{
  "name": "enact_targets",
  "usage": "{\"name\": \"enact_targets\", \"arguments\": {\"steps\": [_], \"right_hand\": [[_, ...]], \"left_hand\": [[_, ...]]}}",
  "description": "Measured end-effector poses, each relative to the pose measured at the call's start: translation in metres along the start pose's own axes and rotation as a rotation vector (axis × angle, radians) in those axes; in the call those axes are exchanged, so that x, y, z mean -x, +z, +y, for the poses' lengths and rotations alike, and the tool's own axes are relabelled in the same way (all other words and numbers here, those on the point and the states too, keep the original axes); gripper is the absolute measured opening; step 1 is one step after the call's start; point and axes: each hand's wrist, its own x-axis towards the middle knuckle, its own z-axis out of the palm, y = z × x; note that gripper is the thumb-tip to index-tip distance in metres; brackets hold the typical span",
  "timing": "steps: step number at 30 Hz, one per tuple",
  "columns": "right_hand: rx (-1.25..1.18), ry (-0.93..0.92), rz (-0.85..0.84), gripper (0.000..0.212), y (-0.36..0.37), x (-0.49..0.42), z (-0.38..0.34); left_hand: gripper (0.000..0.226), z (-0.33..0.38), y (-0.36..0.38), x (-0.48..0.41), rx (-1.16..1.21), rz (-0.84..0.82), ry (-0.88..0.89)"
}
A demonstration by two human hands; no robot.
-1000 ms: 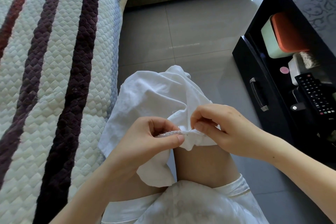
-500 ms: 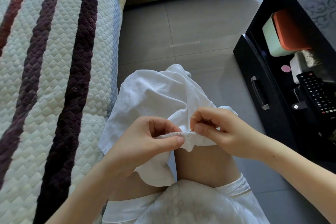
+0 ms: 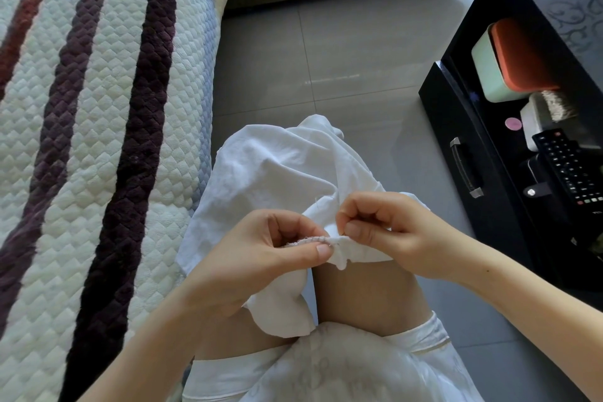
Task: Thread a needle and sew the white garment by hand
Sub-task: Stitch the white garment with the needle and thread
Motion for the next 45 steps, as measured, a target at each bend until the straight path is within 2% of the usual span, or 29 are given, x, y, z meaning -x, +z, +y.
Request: {"name": "enact_targets", "arguments": {"steps": [3, 5, 9, 11, 14, 21, 25, 28, 32, 36, 39, 45], "right_hand": [[-0.079, 0.006, -0.041, 0.014, 0.003, 0.0, 0.0], [-0.079, 0.001, -0.025, 0.012, 0.003, 0.0, 0.001], [0.207, -0.063, 0.094, 0.008, -0.003, 0.002, 0.012], [0.329, -0.107, 0.14, 0.012, -0.006, 0.003, 0.017], [0.389, -0.158, 0.17, 0.015, -0.005, 0.004, 0.02], [0.351, -0.232, 0.316, 0.014, 0.016, 0.003, 0.019], [0.013, -0.082, 0.368, 0.025, 0.023, 0.008, 0.018], [-0.094, -0.071, 0.347, 0.026, 0.025, 0.01, 0.014], [-0.094, -0.091, 0.437, 0.013, 0.032, 0.008, 0.01], [0.06, -0.148, 0.587, 0.004, 0.039, 0.005, 0.014], [0.188, -0.191, 0.682, 0.01, 0.038, 0.004, 0.012], [0.102, -0.248, 0.71, 0.006, 0.036, 0.007, 0.006]], "left_hand": [[0.004, -0.002, 0.0, -0.001, 0.006, -0.001, 0.0], [0.013, -0.003, -0.001, -0.002, 0.017, -0.003, 0.011], [0.012, -0.003, -0.004, -0.001, 0.084, -0.035, 0.037], [0.015, -0.002, -0.004, -0.001, 0.101, -0.049, 0.054], [0.009, -0.002, -0.001, -0.002, 0.105, -0.025, 0.075], [0.005, -0.006, 0.01, -0.005, 0.119, 0.224, 0.156], [0.01, -0.008, 0.013, -0.009, 0.162, 0.302, 0.15], [0.009, -0.01, 0.015, -0.012, 0.2, 0.317, 0.149], [0.007, -0.012, 0.019, -0.016, 0.271, 0.316, 0.165], [0.009, -0.017, 0.022, -0.017, 0.333, 0.34, 0.142], [0.016, -0.019, 0.022, -0.017, 0.352, 0.351, 0.103], [0.018, -0.015, 0.025, -0.018, 0.398, 0.354, 0.09]]}}
